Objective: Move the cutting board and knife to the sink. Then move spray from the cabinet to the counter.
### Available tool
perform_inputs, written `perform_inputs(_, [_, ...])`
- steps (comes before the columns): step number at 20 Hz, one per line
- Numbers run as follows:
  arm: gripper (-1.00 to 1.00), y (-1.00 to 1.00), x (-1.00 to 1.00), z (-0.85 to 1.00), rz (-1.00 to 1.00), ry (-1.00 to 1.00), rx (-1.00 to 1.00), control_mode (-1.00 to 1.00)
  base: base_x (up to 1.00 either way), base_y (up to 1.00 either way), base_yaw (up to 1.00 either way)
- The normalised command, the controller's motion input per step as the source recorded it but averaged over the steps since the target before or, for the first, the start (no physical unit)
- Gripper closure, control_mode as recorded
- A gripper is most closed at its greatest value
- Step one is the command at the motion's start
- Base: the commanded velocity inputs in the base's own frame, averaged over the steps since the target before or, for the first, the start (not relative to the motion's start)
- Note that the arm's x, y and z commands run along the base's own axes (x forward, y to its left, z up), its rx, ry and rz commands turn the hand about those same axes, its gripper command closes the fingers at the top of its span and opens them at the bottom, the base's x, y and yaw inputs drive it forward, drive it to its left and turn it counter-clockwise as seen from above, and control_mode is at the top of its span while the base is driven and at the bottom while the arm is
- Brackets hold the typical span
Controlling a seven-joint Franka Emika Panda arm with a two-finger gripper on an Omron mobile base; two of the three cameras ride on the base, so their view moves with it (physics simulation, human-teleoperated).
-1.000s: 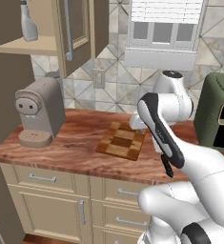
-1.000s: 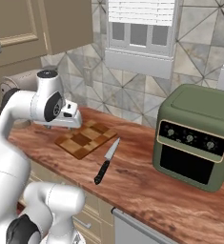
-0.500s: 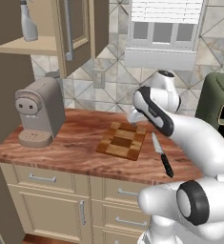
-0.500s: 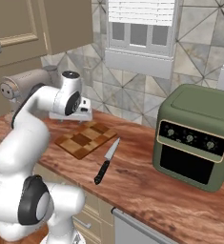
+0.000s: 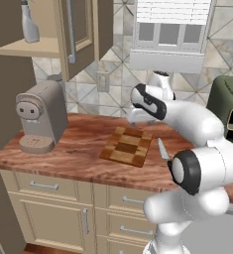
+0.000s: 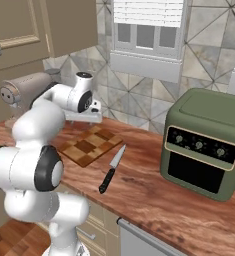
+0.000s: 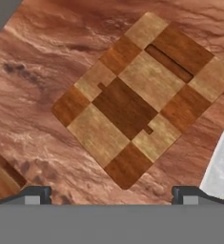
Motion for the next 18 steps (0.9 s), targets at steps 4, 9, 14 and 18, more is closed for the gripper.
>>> perform_inputs(4, [-1.00, 0.00, 0.42, -0.02, -0.05, 0.23, 0.00, -1.00, 0.00, 0.00, 0.00])
perform_inputs(9, [-1.00, 0.00, 0.28, -0.17, -0.07, 0.09, 0.00, -1.00, 0.00, 0.00, 0.00])
perform_inputs(14, [-1.00, -0.01, 0.25, -0.32, -0.07, 0.00, 0.00, -1.00, 0.00, 0.00, 0.00])
perform_inputs(18, [-1.00, -0.09, 0.34, -0.29, -0.03, 0.00, 0.00, -1.00, 0.00, 0.00, 0.00])
